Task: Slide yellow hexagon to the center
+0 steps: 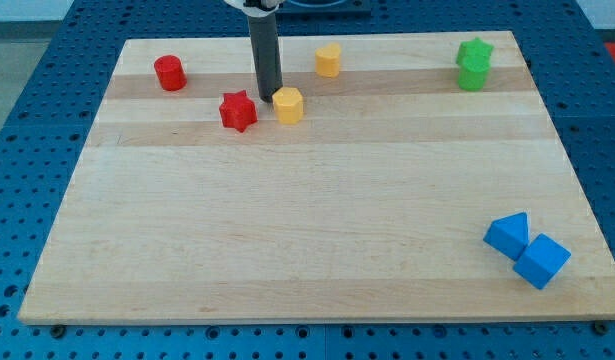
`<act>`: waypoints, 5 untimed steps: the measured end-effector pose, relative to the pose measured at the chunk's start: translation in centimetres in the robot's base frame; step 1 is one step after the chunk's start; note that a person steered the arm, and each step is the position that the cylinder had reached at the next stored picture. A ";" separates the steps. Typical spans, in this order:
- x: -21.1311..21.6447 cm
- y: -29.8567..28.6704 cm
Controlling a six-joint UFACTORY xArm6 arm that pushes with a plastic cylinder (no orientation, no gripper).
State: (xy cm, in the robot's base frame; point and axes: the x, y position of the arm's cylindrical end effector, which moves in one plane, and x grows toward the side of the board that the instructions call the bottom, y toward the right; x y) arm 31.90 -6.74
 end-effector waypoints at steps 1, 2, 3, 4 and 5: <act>-1.7 0.9; -3.3 2.0; 1.2 2.0; 1.5 1.9; 1.5 1.9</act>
